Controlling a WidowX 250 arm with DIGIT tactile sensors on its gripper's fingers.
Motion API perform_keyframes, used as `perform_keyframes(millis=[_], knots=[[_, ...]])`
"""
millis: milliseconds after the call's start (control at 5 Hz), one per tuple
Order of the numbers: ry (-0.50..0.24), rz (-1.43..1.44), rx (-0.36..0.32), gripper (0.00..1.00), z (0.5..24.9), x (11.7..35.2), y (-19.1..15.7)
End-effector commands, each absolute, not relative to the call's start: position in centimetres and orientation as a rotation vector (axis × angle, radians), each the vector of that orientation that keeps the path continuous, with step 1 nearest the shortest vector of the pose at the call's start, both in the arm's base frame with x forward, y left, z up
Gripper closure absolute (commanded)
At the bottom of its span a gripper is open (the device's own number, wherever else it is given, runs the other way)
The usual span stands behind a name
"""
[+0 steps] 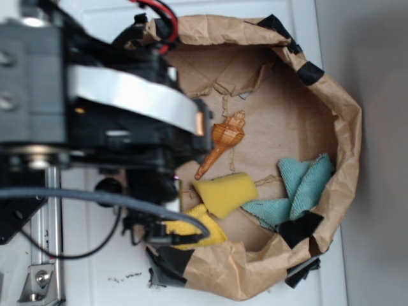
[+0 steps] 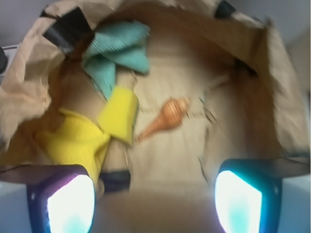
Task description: Grab the blue cloth.
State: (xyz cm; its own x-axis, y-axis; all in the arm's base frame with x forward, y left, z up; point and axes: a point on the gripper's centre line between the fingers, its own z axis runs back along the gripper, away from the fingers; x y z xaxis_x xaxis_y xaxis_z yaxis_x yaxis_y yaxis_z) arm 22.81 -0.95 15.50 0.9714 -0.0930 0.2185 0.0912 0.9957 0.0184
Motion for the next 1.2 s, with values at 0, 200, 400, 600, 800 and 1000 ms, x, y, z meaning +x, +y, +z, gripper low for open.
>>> perform_keyframes(millis=[0,200,400,600,800,1000], knots=[[-0.378,-0.215,0.042,0.0,14.6,27.1,-0.4],[-0.376,-0.24,0.087,0.0,12.5,29.8,-0.6],[-0.378,-0.289,0.075,0.0,10.6,31.9,-1.6],[-0.375,-0.354,0.049,0.0,9.6,32.4,-3.9],[-0.367,-0.381,0.012,0.0,9.3,32.2,-5.4],[-0.382,-0.396,0.005,0.0,8.7,32.6,-6.0]])
